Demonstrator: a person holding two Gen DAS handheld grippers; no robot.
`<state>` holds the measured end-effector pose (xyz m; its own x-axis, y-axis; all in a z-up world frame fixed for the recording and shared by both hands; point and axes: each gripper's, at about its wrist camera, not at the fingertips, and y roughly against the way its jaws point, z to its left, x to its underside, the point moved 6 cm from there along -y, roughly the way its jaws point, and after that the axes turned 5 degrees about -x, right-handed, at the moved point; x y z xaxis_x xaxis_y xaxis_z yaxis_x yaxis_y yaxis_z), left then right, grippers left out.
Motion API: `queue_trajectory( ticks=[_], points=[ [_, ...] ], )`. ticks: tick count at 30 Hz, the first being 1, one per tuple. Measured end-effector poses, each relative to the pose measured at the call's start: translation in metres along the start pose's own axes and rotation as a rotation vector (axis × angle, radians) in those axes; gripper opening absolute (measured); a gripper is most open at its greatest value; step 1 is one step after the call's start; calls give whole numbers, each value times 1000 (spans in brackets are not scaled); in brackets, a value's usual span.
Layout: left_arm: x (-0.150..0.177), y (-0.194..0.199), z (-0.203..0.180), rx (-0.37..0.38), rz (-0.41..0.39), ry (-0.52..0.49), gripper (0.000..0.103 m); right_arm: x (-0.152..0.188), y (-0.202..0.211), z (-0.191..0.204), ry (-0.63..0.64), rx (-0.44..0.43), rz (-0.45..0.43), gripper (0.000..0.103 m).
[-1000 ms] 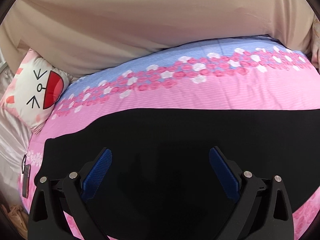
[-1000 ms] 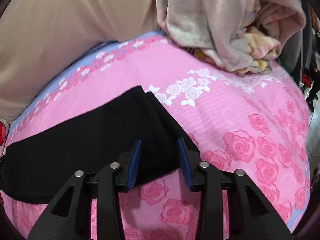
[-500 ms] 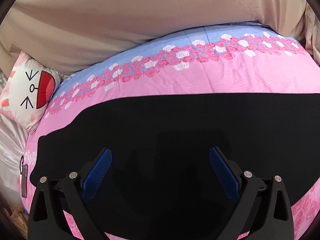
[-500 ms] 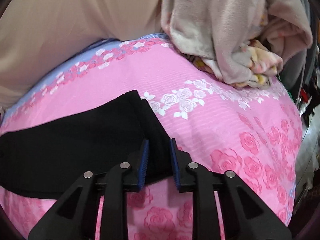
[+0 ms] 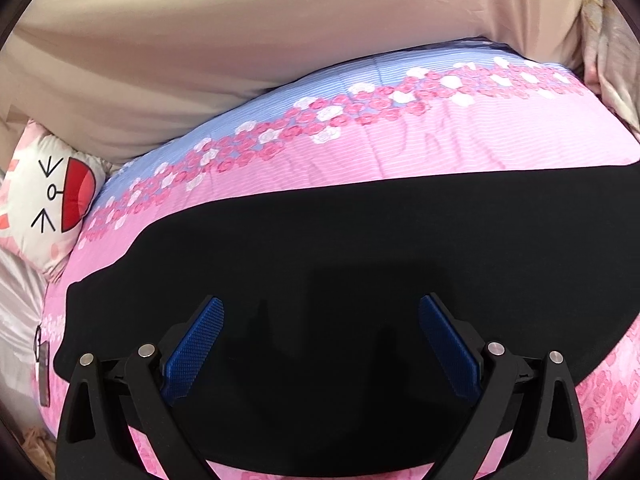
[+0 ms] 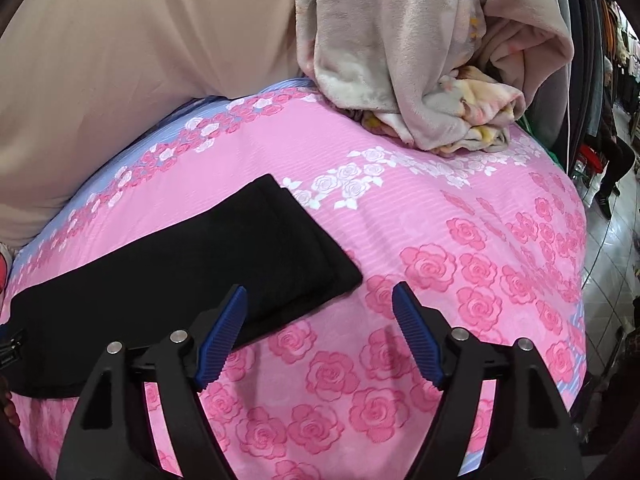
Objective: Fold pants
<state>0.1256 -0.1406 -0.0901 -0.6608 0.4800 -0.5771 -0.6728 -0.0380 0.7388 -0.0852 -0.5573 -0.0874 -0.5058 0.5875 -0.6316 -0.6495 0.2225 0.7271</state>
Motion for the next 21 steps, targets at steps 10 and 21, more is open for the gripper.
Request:
queue_trajectory(
  ticks=[10, 21],
  points=[
    [-4, 9, -25, 28, -23, -52, 97, -6, -7, -23, -59, 14, 14, 82],
    [-6, 2, -39, 23, -8, -79, 97, -10, -43, -24, -80, -14, 70, 84]
  ],
)
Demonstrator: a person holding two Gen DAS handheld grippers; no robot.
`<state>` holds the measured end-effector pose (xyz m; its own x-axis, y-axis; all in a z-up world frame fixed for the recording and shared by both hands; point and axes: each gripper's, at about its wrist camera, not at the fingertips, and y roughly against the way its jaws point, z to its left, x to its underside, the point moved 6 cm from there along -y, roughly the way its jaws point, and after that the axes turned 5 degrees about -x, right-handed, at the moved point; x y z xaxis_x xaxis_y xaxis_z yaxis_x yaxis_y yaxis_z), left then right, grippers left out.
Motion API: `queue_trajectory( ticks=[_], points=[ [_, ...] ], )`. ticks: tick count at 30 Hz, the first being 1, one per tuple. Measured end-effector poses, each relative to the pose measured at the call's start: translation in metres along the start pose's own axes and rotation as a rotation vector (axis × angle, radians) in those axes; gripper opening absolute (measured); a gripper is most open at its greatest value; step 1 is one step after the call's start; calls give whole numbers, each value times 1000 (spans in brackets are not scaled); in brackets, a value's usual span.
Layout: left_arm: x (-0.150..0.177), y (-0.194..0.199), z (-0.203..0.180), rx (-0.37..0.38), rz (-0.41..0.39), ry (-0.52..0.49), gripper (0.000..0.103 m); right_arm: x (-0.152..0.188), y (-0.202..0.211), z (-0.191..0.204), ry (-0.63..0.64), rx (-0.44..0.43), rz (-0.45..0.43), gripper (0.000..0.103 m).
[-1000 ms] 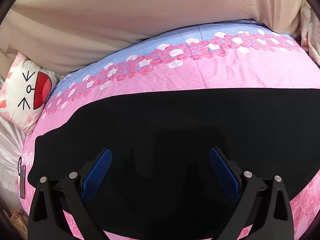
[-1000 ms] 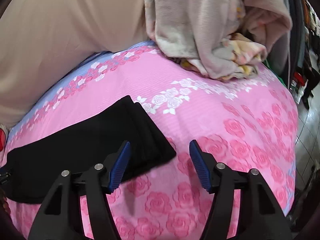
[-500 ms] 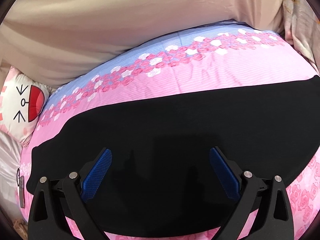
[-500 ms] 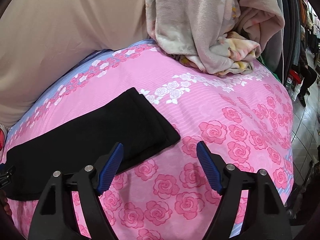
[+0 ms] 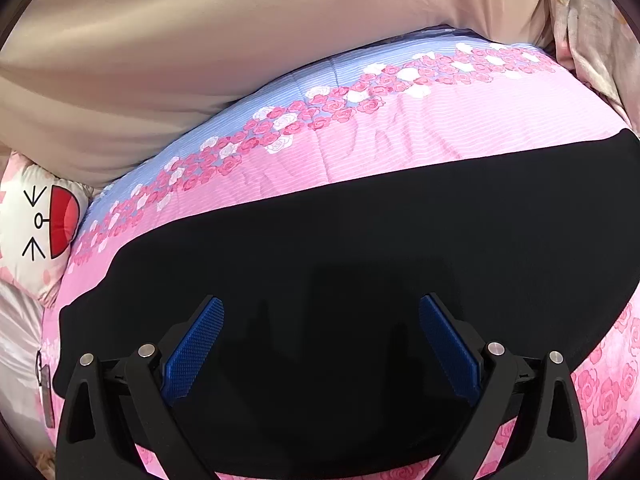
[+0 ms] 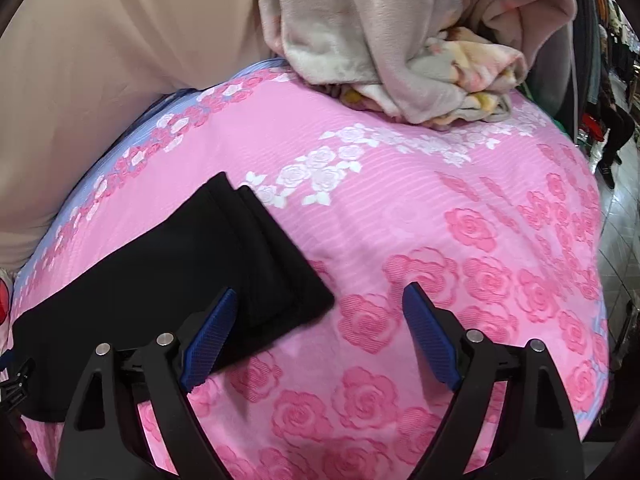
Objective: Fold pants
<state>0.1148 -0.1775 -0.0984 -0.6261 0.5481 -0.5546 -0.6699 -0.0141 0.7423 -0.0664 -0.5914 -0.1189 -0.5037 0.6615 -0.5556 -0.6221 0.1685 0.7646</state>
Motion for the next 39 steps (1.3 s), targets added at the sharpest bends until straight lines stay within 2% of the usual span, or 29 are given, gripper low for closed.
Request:
queue_trajectory(
  ticks=[4, 6, 8, 9, 11, 12, 13, 15, 18, 24, 31, 35, 39],
  points=[
    [0, -4, 1, 2, 10, 6, 97, -1, -6, 13, 23, -25, 12, 86],
    [1, -6, 2, 5, 16, 8, 97, 0, -9, 21, 42, -46, 21, 83],
    [2, -7, 2, 8, 18, 9, 97, 2, -13, 30, 62, -54, 32, 67],
    [3, -7, 3, 9, 19, 9, 97, 3, -13, 32, 72, -44, 28, 65],
    [3, -8, 3, 10, 18, 11, 97, 3, -15, 38, 55, -90, 37, 33],
    [4, -7, 4, 12, 17, 14, 97, 3, -17, 41, 31, -136, 52, 23],
    [4, -7, 6, 13, 15, 18, 97, 3, -17, 43, 10, -162, 55, 19],
    [6, -5, 11, 15, 8, 27, 97, 1, -14, 49, 7, -154, 40, 19],
    [10, -2, 26, 12, -3, 53, 97, -4, -1, 68, 6, -190, 6, 18],
    [26, 0, 72, -1, -8, 136, 97, -12, 27, 134, 85, -261, -50, 18],
    [61, -4, 149, -32, 2, 273, 97, 12, 37, 267, 288, -385, -25, 18],
    [81, -8, 196, -61, 14, 352, 97, 47, 25, 355, 415, -469, 42, 18],
    [108, -11, 249, -107, 28, 438, 97, 94, 8, 426, 514, -538, 126, 18]
  ],
)
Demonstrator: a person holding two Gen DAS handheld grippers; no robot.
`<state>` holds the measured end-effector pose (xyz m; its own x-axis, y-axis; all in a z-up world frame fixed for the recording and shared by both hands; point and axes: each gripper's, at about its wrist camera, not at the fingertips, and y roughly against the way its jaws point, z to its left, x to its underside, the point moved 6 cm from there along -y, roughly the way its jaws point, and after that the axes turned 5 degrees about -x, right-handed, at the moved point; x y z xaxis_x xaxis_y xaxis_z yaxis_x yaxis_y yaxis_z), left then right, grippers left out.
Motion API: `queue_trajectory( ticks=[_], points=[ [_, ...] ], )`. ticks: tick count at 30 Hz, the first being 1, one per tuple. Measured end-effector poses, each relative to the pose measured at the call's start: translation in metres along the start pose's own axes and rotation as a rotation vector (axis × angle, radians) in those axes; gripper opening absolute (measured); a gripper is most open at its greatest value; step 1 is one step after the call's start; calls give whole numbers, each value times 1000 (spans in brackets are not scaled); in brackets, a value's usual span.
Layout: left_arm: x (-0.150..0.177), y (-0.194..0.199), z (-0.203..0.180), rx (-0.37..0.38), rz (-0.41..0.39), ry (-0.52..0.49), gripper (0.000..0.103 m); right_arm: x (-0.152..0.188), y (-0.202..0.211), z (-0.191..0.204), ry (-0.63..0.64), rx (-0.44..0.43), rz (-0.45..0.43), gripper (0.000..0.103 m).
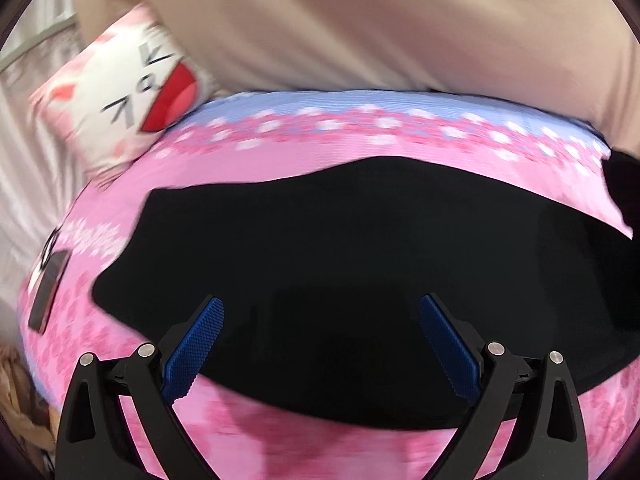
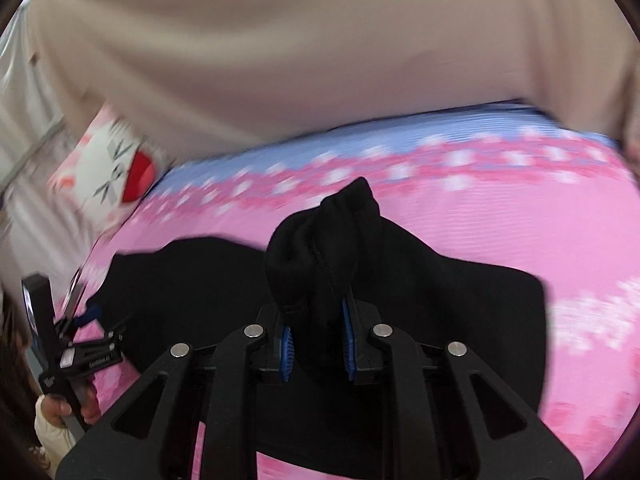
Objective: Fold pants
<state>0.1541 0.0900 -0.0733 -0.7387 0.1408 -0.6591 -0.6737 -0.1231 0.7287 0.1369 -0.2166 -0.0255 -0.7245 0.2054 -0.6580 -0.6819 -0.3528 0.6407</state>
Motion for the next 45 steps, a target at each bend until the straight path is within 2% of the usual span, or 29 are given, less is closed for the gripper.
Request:
queue_trajectory(
  ticks=[5, 8, 13, 16, 21, 25, 28, 30, 31, 35, 37, 40, 42, 45],
  points=[
    [7, -11, 57, -49, 26, 87, 97, 26, -63, 54, 60, -57, 121, 18],
    [12, -18, 84, -70, 46, 130, 97, 36, -84, 72, 72, -75, 160, 18],
    [16, -26, 99, -72, 61, 152, 97, 44, -100, 87, 94, -71, 195, 18],
    [17, -29, 100, -62, 66, 152, 97, 50, -110, 92, 133, -38, 212, 18],
    [19, -31, 104, -60, 71, 162, 97, 55, -110, 109, 229, 9, 204, 29],
    [21, -33, 113, -54, 86, 199, 97, 56, -113, 116, 283, 51, 186, 29],
    [23, -31, 120, -71, 89, 211, 97, 56, -115, 119, 290, 50, 186, 29],
    [25, -29, 123, -80, 88, 217, 97, 58, -117, 125, 305, 14, 199, 42],
    [25, -29, 124, -81, 90, 218, 97, 60, -116, 130, 308, -33, 197, 54],
    [27, -31, 127, -91, 105, 224, 97, 65, -102, 149, 319, -140, 178, 54],
    [28, -30, 133, -99, 106, 237, 97, 61, -87, 151, 314, -141, 137, 53],
    [33, -29, 150, -55, 118, 325, 97, 55, -70, 137, 283, -95, 97, 54],
    [36, -32, 165, 1, 136, 414, 97, 53, -60, 122, 253, -64, 82, 54],
    [36, -45, 186, 36, 154, 541, 97, 52, -48, 102, 197, -43, 69, 54]
  ],
)
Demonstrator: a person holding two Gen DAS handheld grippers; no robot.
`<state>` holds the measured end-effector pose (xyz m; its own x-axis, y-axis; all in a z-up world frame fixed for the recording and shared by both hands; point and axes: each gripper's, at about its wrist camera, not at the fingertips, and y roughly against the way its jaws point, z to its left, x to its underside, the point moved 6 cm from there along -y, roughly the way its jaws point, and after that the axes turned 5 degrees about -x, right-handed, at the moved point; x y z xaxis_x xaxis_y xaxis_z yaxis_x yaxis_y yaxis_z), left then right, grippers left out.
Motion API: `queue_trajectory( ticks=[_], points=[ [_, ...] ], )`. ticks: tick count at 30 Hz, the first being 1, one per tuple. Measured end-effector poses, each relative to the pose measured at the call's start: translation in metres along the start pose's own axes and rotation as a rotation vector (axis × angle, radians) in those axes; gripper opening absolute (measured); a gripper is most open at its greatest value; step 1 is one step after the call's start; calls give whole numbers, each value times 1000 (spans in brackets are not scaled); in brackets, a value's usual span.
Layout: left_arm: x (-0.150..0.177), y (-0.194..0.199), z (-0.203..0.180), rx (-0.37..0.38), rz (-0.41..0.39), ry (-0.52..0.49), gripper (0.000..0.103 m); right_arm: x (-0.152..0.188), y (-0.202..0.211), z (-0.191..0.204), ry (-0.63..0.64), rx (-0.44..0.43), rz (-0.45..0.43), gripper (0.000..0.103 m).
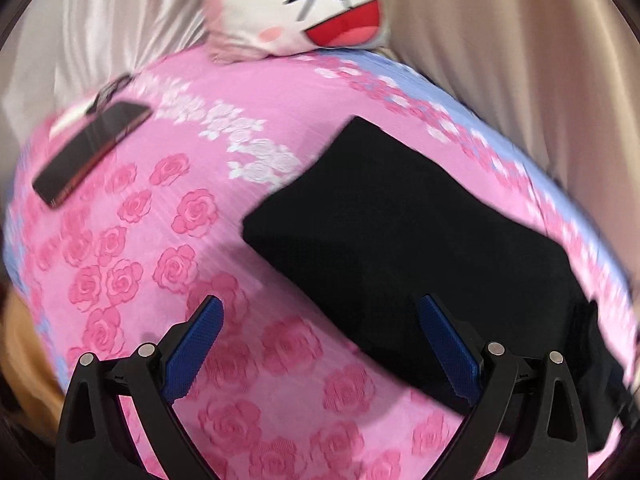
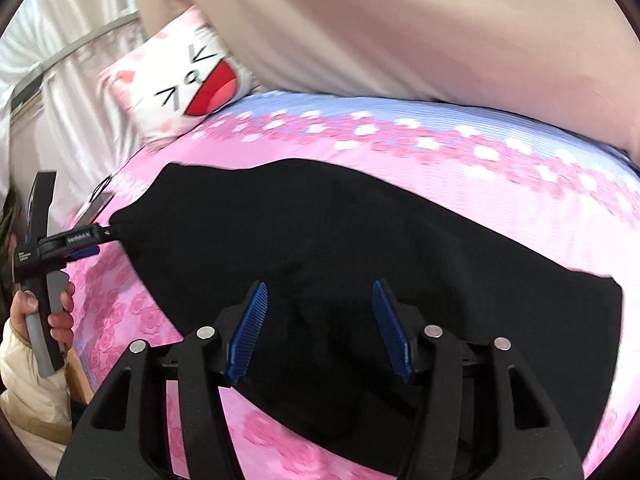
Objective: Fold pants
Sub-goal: 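Grasp the folded trousers with the left tool and lift them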
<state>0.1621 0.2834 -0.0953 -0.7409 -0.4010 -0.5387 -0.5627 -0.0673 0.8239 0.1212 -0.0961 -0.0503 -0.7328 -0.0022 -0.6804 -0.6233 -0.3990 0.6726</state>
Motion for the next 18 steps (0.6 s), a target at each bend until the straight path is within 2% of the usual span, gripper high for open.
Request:
queue_trajectory(
  ticks=[4, 5, 7, 8, 11, 12, 13, 14, 15, 18],
  points=[
    [-16, -25, 6, 91, 62, 138, 97, 8, 14, -19, -52, 22, -19, 55],
    [-23, -26, 6, 94, 44, 173, 97, 10, 17, -23, -61, 27, -27, 59],
    [-30, -31, 3, 127, 61, 212, 97, 12, 26, -31, -78, 41, -49, 69],
    [-36, -36, -1, 152, 59, 231, 97, 13, 29, -34, -84, 47, -57, 70],
    [-44, -44, -11, 97, 55, 204, 96, 15, 42, -48, -111, 65, -82, 70],
    [-45, -46, -14, 59, 45, 181, 89, 15, 45, -54, -122, 75, -86, 70],
    [-46, -45, -16, 14, 28, 150, 55, 17, 48, -60, -134, 89, -88, 70],
    [-46, -45, -19, -17, 20, 117, 26, 19, 54, -69, -152, 110, -97, 70],
    [-44, -46, -28, 17, 31, 91, 24, 21, 56, -74, -163, 118, -102, 71],
    [-45, -34, -36, -28, -20, 62, 21, 28, 70, -97, -212, 142, -128, 76]
  ],
)
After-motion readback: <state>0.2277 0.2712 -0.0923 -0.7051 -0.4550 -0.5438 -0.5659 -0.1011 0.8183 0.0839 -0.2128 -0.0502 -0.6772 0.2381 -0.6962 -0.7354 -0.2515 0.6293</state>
